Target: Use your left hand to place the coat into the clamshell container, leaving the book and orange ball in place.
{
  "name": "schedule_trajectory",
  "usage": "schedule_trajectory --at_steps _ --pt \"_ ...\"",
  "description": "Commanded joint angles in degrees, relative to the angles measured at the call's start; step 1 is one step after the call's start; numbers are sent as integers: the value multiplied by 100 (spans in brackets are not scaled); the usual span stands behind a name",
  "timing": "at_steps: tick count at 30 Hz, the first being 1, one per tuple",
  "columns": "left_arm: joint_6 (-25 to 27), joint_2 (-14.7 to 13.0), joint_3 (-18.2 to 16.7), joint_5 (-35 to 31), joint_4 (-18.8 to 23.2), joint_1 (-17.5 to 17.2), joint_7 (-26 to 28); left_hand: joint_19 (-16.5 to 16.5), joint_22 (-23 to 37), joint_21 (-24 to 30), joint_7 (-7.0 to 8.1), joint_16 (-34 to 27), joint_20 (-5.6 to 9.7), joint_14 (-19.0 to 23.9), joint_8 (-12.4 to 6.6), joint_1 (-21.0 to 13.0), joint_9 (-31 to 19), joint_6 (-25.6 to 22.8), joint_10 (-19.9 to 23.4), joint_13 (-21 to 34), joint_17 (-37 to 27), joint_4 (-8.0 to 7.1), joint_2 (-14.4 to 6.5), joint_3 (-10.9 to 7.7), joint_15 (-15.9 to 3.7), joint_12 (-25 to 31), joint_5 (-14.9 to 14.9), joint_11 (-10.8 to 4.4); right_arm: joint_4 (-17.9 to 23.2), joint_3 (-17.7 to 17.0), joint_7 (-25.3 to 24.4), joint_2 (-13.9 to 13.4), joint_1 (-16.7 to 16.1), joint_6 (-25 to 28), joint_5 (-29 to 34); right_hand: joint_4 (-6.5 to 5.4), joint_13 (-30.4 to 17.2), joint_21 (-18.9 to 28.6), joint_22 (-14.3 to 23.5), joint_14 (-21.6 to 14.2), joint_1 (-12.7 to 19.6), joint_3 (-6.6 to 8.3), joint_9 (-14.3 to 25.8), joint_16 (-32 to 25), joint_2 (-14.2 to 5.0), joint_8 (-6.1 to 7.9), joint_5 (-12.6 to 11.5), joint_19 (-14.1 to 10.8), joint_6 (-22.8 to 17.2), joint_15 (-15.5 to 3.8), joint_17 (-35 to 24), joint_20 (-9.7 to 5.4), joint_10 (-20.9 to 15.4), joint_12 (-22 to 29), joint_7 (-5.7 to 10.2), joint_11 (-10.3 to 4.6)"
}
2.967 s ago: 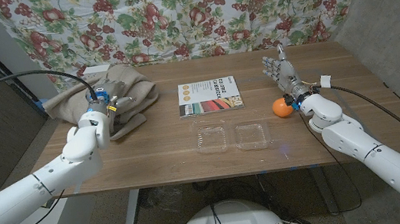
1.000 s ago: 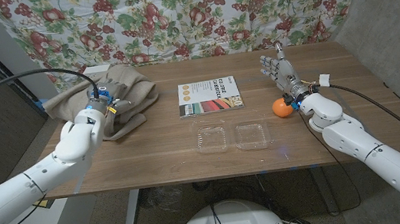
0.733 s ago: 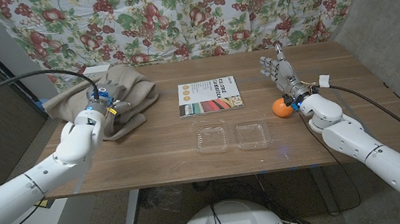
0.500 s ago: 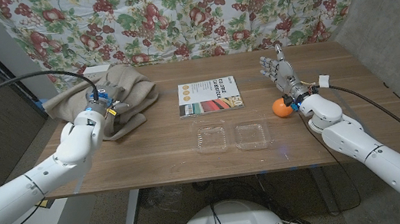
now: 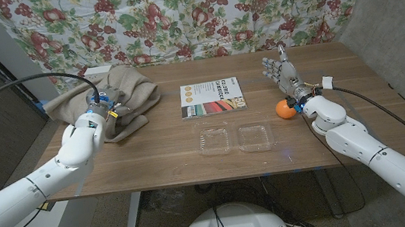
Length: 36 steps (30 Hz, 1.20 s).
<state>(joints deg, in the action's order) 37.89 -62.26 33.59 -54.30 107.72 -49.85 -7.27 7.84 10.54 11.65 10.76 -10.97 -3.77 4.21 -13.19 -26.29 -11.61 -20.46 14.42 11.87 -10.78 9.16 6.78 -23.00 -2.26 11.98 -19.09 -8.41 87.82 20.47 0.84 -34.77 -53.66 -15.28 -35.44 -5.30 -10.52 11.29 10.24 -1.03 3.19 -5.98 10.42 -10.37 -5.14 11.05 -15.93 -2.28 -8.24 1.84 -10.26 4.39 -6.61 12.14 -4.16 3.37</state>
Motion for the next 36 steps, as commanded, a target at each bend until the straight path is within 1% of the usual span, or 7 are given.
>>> schedule_trajectory --at_steps 1,5,17,22,27,30,36 --pt "44 132 89 21 -83 77 -139 10 8 10 -43 -9 5 -6 9 -81 -13 6 -73 30 -32 -2 -10 -28 -221 -28 -27 7 -61 6 28 31 32 -27 -19 -3 -22 9 17 -8 17 22 17 -30 -26 23 3 4 -51 21 -17 59 -56 41 -5 -16" --pt "70 189 116 48 -115 81 -116 50 10 26 -42 -16 2 -8 62 -92 -11 114 -194 29 -33 -7 5 -32 -201 -60 -35 11 -76 10 34 42 38 -30 -26 0 -22 8 17 -6 22 26 17 -29 -28 22 3 4 -54 19 -17 58 -58 41 -1 -16" --pt "78 202 176 117 -153 97 -176 135 11 56 -68 -37 11 28 47 -126 -12 58 -227 27 -34 -2 20 -46 -203 -51 -49 11 -58 7 9 34 36 -17 -14 7 -22 9 17 -5 32 32 17 -28 -28 20 4 5 -64 21 -17 58 -60 40 -5 -12" --pt "82 212 158 237 -144 79 -165 511 22 189 -83 -60 -264 85 23 -206 -15 -41 -238 24 -35 8 38 -79 -267 -25 -73 17 -35 6 -16 30 28 -4 -4 9 -22 9 18 -6 35 35 17 -28 -27 17 4 4 -66 22 -16 62 -58 39 -3 -29" --pt "122 222 179 301 -143 52 -139 973 53 358 -69 -79 -402 155 35 -277 -19 -53 -263 22 -37 11 54 -109 -306 -10 -89 12 8 -5 -34 12 7 8 -5 11 -22 9 18 -5 38 37 17 -27 -27 16 5 3 -68 20 -16 64 -63 40 1 -29" --pt "106 211 185 341 -145 44 -93 1139 73 422 -32 -100 -321 226 39 -321 -20 -63 -247 21 -39 17 64 -126 -346 5 -99 9 19 -7 -37 4 12 17 0 13 -22 10 18 -5 40 38 17 -27 -26 14 5 1 -69 20 -16 63 -65 41 -1 -27" --pt "52 215 234 364 -193 98 -61 1242 97 463 15 -154 -207 403 3 -393 -21 -182 -163 20 -45 27 77 -154 -418 45 -112 -11 -3 12 -16 11 71 42 12 15 -22 10 18 -6 43 40 17 -28 -25 13 5 0 -72 21 -16 66 -66 40 5 -24"
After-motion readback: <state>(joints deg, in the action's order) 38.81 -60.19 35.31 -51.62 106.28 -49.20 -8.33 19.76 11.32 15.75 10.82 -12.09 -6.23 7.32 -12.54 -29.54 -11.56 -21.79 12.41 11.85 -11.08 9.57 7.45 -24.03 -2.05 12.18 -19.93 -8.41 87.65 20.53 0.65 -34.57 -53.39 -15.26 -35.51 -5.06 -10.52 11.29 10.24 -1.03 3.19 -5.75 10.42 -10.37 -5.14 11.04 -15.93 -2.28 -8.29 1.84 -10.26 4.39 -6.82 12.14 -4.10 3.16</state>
